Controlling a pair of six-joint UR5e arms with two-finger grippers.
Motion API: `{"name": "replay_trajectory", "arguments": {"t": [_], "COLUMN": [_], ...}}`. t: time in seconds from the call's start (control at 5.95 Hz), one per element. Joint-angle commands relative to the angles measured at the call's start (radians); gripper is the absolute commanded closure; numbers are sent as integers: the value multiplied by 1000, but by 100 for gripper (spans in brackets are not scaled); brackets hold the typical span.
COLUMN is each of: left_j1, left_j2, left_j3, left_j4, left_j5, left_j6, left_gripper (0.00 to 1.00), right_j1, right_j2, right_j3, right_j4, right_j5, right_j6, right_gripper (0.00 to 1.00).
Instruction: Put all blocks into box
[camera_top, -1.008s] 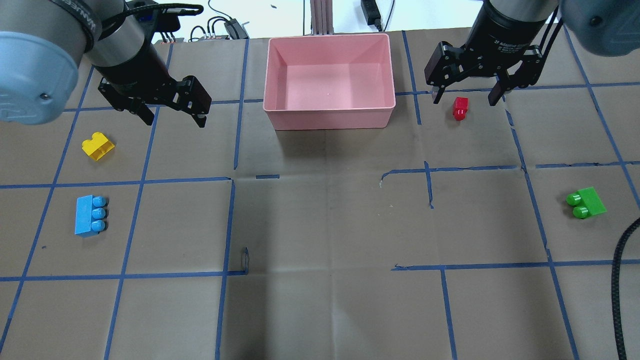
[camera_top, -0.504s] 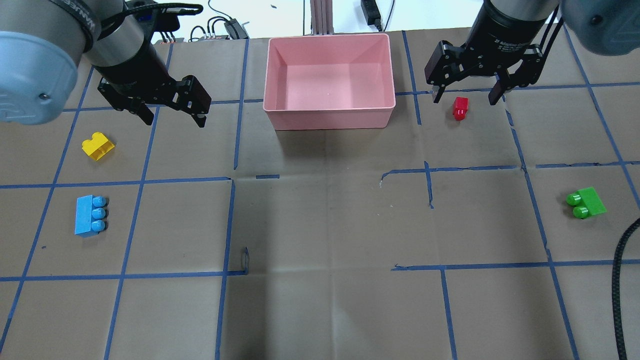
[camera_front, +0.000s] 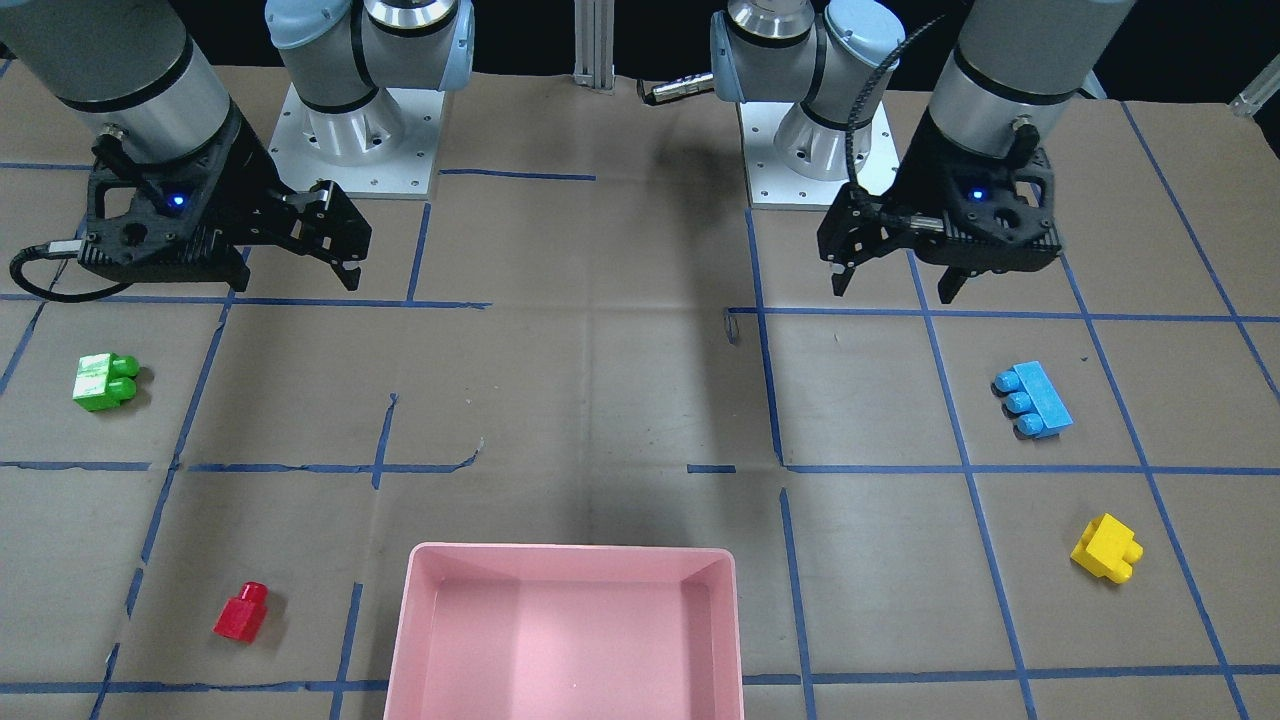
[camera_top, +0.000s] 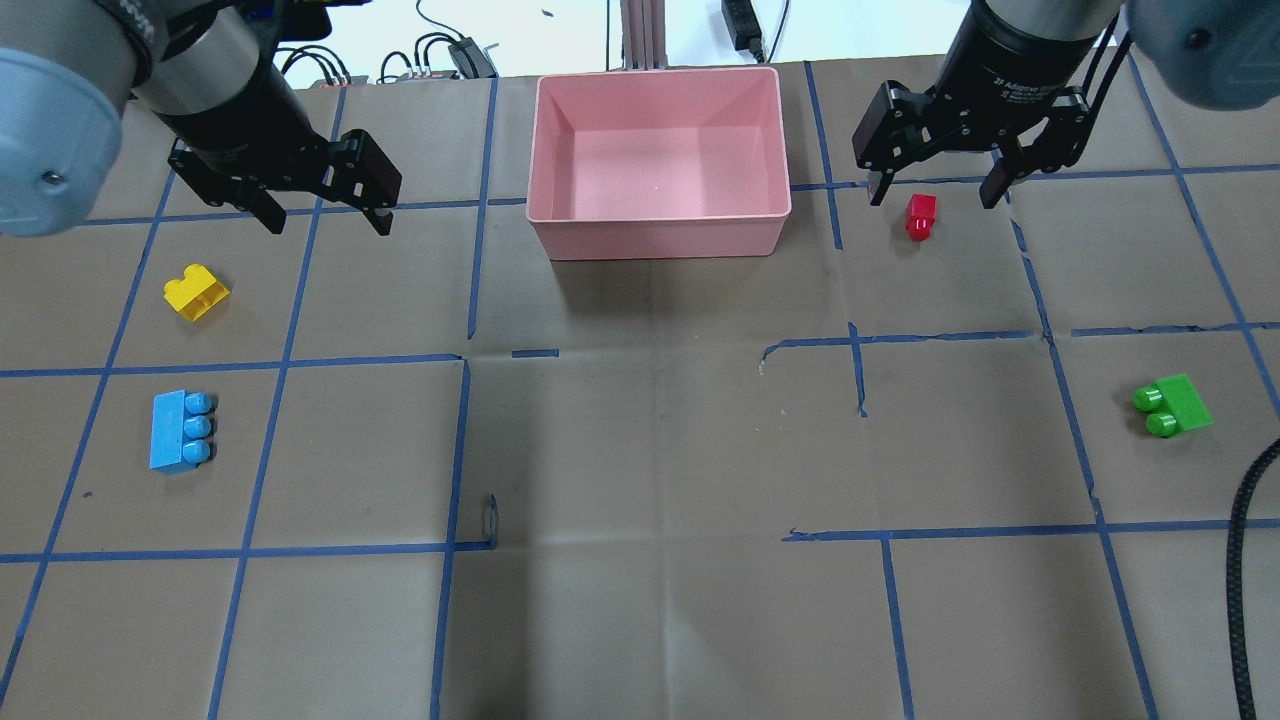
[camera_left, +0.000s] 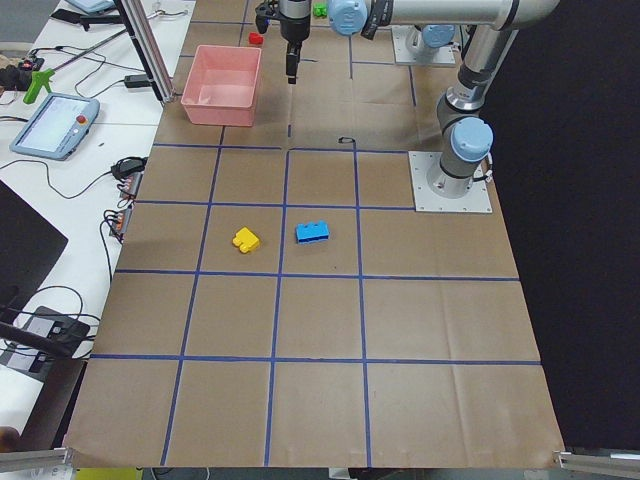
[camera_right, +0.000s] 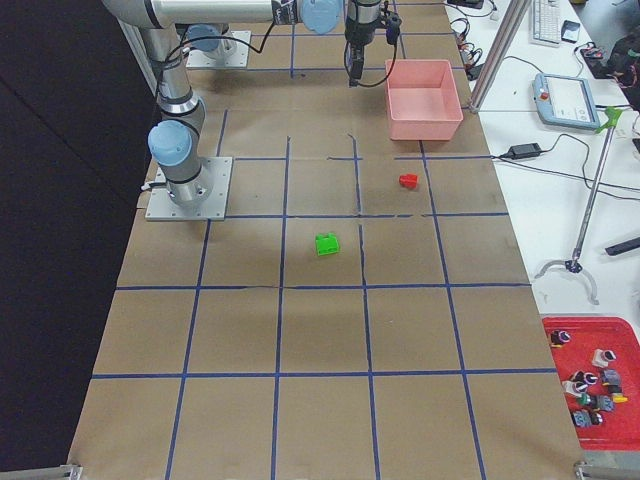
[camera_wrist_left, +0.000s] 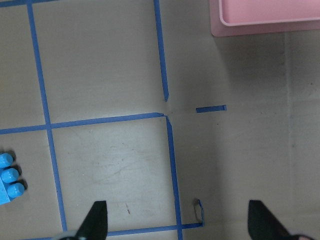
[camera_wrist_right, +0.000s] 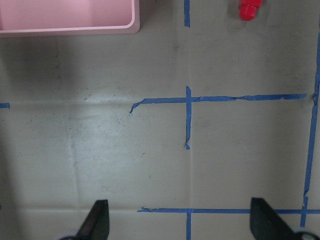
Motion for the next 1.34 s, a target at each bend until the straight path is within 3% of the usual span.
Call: {"name": "replay_trajectory", "arguments": {"t": [0.0,0.34,0.5,0.84,1.01,1.18], "left_j1": [199,427,517,581,590,590], "left_j2": [0,-39,-91,-150,-152,-152], "left_j3": [-26,-30,-29,-84,-160,-260], "left_j4": [-1,2,44,102,214,358], "left_j5": [8,15,12,13,13,13], "left_j6": [10,42,96,122,124,124], "left_gripper": [0,0,0,0,1,0], "right_j1": [-84,-313,-399,-461,-476,-523], "right_j2": [-1,-11,-3,15,52,64], "right_j3": [6,12,15,28,82,157], "right_j4": [-2,0,0,-2,-68,-222], "right_j5": [-4,-74,-109,-157,-151,-157], "right_j6": [-147,-420,-468,-500,-570,-655], "right_gripper": [0,0,0,0,0,0]}}
